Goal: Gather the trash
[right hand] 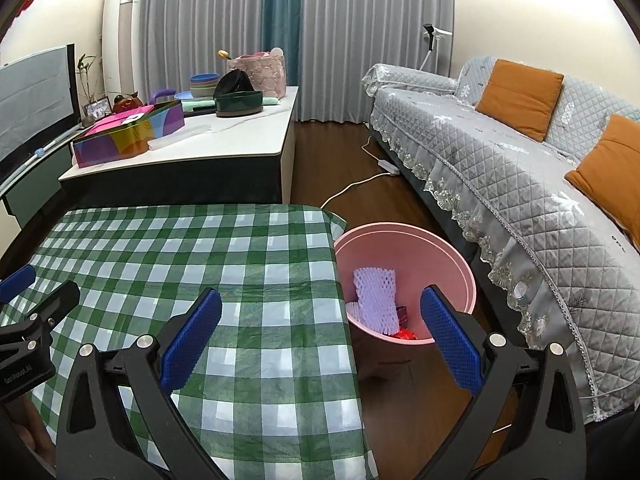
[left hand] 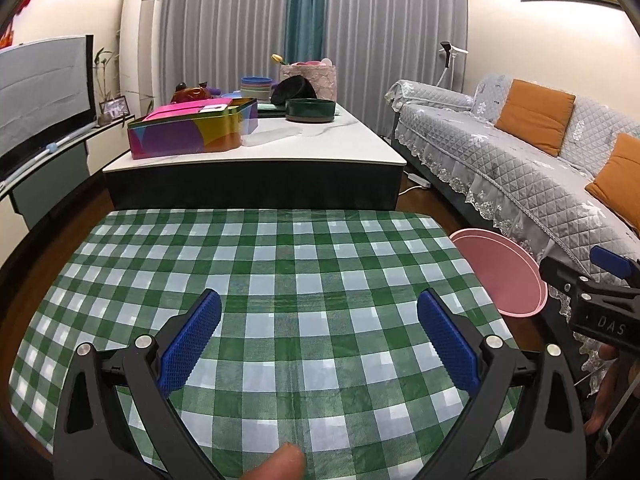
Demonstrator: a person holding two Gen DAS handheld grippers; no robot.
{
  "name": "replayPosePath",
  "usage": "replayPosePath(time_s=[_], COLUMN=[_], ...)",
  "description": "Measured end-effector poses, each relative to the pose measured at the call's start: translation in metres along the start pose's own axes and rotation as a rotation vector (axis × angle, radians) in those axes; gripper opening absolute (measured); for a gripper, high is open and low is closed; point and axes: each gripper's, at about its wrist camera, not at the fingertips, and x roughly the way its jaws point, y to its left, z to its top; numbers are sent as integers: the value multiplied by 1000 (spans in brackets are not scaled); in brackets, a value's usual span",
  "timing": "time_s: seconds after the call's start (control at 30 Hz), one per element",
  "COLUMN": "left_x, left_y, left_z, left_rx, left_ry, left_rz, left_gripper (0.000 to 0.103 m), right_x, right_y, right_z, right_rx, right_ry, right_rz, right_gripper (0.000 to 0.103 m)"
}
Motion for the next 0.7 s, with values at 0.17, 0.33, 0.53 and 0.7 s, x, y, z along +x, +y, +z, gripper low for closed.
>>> replayPosePath(time_s=[0.17,0.33,0.53,0.7], left_x=[5,6,7,8], left_y=[2,2,1,0], left_z=[-1,-2,-2,-2], left_rx=[-11,-14,-12,-9], left_ry=[9,12,15,15], left_rz=[1,2,3,1], left_gripper=[95,95,95,95], right_x=[3,5,6,6], right_y=[-1,-2,-3,-3], right_z=[0,0,0,0], right_rx=[-2,-4,-5,-4], right_ry=[1,-4,-4,-4], right_rz=[-3,-8,-8,-8], right_gripper=[98,98,98,98])
